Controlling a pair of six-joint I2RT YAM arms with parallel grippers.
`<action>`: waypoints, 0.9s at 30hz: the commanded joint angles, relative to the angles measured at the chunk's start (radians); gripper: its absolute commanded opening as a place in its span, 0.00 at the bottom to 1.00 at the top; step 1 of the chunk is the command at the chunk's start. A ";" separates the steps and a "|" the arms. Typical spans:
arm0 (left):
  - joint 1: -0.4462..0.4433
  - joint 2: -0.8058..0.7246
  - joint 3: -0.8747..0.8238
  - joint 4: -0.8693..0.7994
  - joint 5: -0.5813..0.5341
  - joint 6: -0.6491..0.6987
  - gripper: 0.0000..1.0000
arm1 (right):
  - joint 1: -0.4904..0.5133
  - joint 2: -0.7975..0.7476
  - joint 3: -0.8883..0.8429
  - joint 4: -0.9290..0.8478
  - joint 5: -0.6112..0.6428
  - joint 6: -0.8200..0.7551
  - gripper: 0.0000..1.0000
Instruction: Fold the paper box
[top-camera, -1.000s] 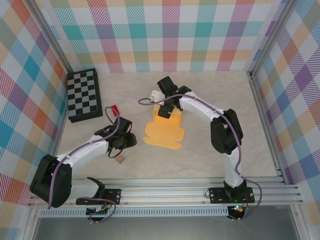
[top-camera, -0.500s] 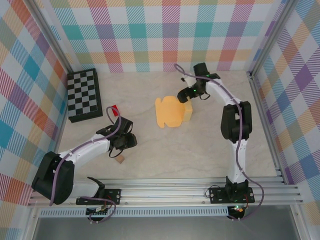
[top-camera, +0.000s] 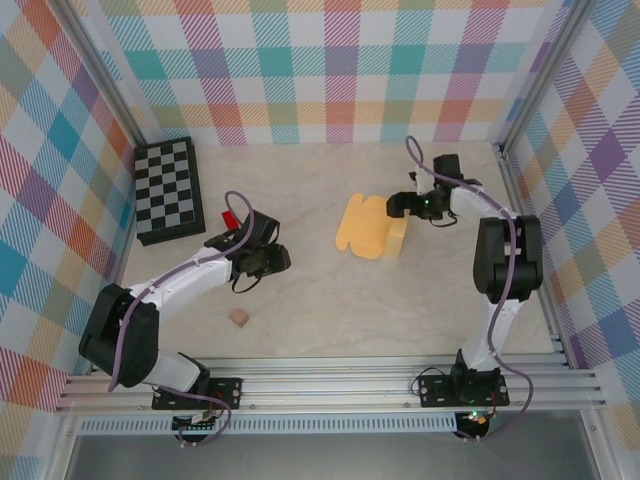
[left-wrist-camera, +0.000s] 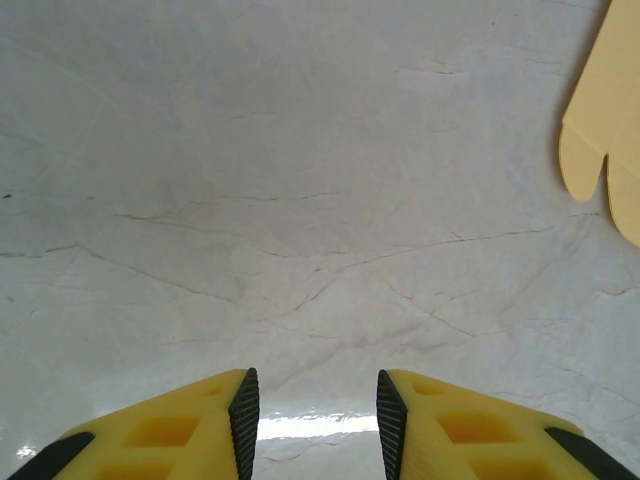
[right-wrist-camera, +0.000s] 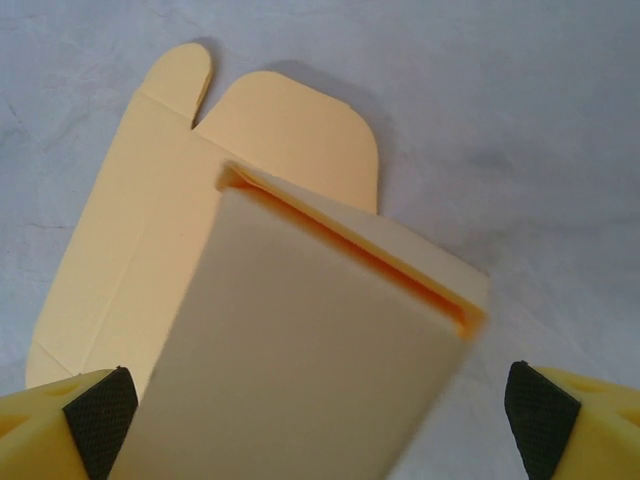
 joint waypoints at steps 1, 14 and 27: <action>-0.030 0.031 0.050 -0.006 -0.004 0.001 0.39 | -0.044 -0.038 -0.087 -0.005 -0.030 0.101 0.97; -0.043 0.068 0.147 -0.028 -0.026 0.035 0.39 | -0.061 -0.168 -0.035 -0.089 -0.131 0.178 0.99; -0.042 0.045 0.126 -0.015 -0.017 0.049 0.39 | -0.072 -0.184 0.053 -0.331 0.019 0.156 0.80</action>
